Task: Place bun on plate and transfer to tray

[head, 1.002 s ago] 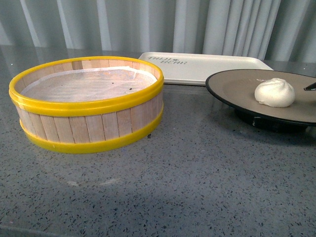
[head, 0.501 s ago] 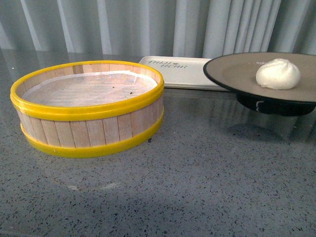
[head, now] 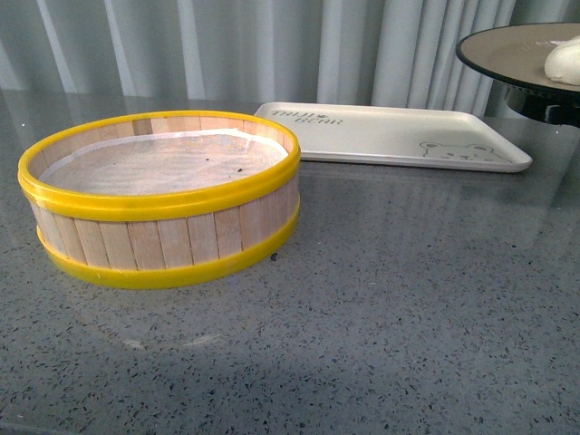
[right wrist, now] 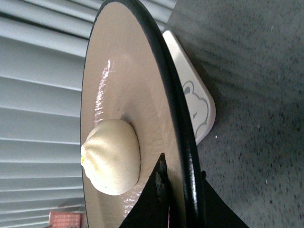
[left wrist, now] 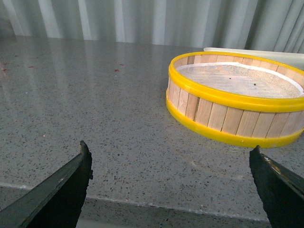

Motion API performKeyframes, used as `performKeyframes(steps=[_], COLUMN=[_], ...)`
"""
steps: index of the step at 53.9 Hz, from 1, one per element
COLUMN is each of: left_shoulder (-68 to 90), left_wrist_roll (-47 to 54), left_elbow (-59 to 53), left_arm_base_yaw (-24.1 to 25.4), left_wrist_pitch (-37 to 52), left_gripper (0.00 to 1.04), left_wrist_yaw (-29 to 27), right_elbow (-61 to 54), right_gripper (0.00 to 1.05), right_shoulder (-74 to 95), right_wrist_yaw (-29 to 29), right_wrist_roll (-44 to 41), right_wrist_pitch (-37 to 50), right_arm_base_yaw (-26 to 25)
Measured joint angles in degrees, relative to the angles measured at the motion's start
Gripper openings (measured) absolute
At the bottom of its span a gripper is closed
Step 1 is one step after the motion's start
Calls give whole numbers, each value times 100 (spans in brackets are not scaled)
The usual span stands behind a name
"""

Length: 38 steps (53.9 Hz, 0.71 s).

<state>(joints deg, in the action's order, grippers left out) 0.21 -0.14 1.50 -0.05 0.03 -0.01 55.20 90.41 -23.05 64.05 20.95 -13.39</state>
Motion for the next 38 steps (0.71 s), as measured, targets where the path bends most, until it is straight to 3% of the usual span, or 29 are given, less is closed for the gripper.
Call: performKeyframes(steps=[15, 27, 38], left_shoulder=[0, 0, 0], left_wrist_roll=[0, 0, 0], left_elbow=[0, 0, 0], left_arm_base_yaw=[0, 0, 0], left_wrist_pitch=[0, 0, 0], left_gripper=[98, 98, 98], left_wrist_yaw=[0, 0, 0], right_elbow=[1904, 2852, 3237], right_gripper=[3, 3, 3], right_shoulder=[1617, 2203, 2562], right_wrist_yaw=[-22, -26, 70], right_wrist_roll=[-35, 35, 96], right_wrist_pitch=[-645, -1003, -1185], right_arm_base_yaw=[413, 807, 837])
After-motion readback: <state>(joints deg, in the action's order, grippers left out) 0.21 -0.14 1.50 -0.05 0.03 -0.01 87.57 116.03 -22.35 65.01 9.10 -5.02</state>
